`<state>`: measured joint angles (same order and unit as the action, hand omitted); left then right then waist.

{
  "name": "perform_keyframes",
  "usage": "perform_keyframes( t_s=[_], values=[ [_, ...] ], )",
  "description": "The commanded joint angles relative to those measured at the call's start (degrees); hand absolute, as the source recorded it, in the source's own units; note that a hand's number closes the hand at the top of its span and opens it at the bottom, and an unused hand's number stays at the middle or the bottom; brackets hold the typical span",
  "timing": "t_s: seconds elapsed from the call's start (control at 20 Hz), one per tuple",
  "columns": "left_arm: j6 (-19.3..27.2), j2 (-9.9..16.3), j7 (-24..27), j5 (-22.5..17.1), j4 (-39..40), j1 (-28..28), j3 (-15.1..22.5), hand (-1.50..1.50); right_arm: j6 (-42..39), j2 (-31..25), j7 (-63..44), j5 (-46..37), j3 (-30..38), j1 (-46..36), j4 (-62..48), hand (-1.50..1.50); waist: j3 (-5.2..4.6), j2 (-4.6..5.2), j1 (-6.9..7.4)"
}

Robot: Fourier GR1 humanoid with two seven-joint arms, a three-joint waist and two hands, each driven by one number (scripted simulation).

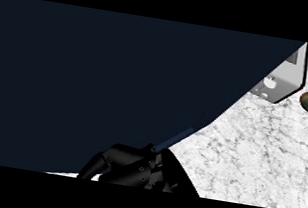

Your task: Pick up the bottled water, place it into the cabinet and close the cabinet

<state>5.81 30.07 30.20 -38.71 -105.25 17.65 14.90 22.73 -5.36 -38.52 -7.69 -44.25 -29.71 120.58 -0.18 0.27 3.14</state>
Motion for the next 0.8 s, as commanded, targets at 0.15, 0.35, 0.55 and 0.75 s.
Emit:
perform_keyframes(
  t_s=[0.15, 0.35, 0.55, 0.75],
  values=[
    [-5.31, 2.6, 1.68, -1.57, -2.13, 5.59, -3.12, 1.5, -2.25, 5.24, 4.46, 15.41, 15.46, -13.39, -20.19, 1.5, 0.15, 0.18, -0.23],
    [-5.35, 2.04, 1.78, -1.13, -1.39, 6.85, -4.21, 1.5, -9.12, 5.32, 14.16, 22.78, 20.76, -11.91, -30.83, 1.5, 0.21, 0.2, -0.99],
    [-8.14, 3.68, 0.32, -3.57, -0.31, 5.62, -7.55, 1.5, -17.6, 4.44, 18.96, 24.48, 28.74, -19.23, -45.26, 1.5, 0.17, 0.24, -1.11],
    [-7.91, 1.53, 1.11, -0.75, -0.27, 5.51, -5.53, 1.5, -21.05, 2.98, 21.83, 24.9, 33.75, -24.91, -55.05, 1.5, 0.16, 0.28, -1.36]
  ],
)
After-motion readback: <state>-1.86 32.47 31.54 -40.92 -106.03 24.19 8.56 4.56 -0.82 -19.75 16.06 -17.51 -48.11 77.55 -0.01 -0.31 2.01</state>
